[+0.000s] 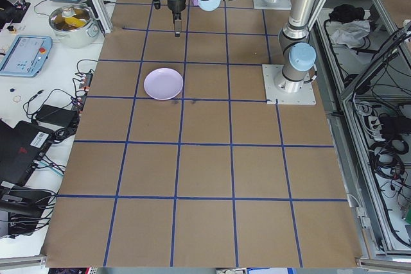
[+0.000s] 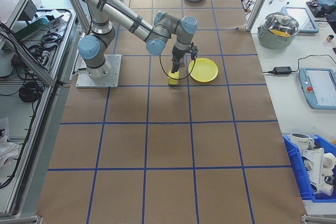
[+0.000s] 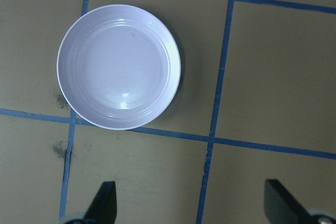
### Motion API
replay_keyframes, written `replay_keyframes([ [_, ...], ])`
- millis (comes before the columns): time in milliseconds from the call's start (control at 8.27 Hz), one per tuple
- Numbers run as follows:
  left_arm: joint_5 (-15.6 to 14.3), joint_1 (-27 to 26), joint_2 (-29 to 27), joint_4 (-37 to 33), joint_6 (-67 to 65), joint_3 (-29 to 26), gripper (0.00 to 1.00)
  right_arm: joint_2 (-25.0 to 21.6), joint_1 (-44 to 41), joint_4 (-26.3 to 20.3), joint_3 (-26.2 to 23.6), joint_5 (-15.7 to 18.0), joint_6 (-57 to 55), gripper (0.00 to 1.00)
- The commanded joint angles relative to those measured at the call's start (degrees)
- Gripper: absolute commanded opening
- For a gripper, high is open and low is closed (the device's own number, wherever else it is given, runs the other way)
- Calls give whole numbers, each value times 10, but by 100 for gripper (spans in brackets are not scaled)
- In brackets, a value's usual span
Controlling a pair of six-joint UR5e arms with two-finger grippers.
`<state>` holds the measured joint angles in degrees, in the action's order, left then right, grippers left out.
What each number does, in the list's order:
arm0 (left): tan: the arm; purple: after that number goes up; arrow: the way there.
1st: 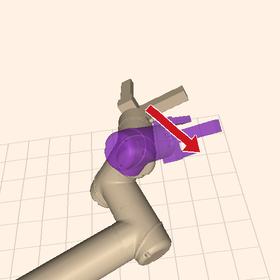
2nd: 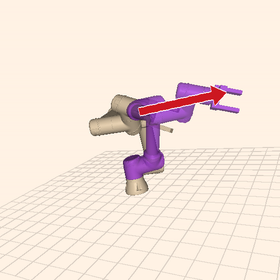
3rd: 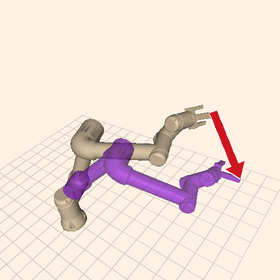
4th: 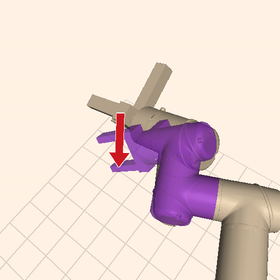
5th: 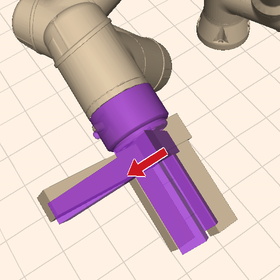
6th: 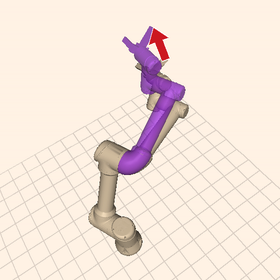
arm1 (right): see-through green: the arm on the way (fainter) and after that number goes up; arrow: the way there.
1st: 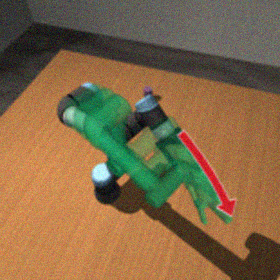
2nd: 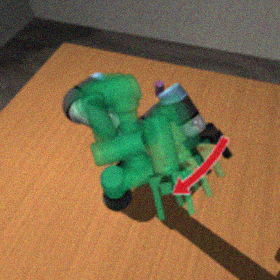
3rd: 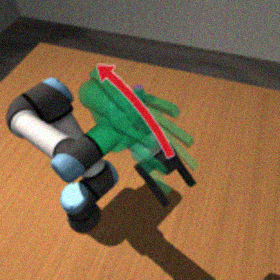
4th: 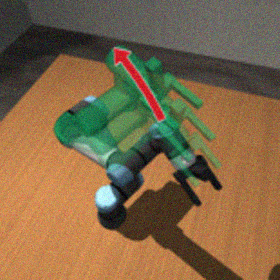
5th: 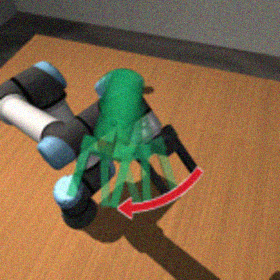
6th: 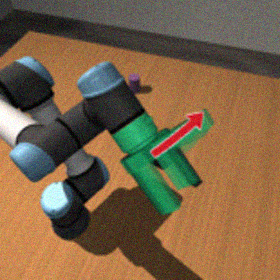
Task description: Sort blocks by color into plates
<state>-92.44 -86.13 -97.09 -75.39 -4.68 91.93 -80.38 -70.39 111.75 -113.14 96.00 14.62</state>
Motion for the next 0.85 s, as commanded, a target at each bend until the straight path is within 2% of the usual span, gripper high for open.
replay_keyframes([
  [0,0,0,-2,9,0,1,100,13,13,45,-24,15,17,99],
  [242,-1,0,-2,10,0,1,100,50,13,85,-25,16,19,99],
  [363,-1,0,-2,10,0,1,100,54,13,87,-24,15,18,91],
  [484,-1,0,-2,10,0,1,100,55,13,78,-24,14,15,56],
  [605,-1,0,-2,10,0,1,100,51,13,77,-22,14,10,35],
  [726,-1,0,-2,10,0,1,100,45,13,46,-10,16,12,23],
])
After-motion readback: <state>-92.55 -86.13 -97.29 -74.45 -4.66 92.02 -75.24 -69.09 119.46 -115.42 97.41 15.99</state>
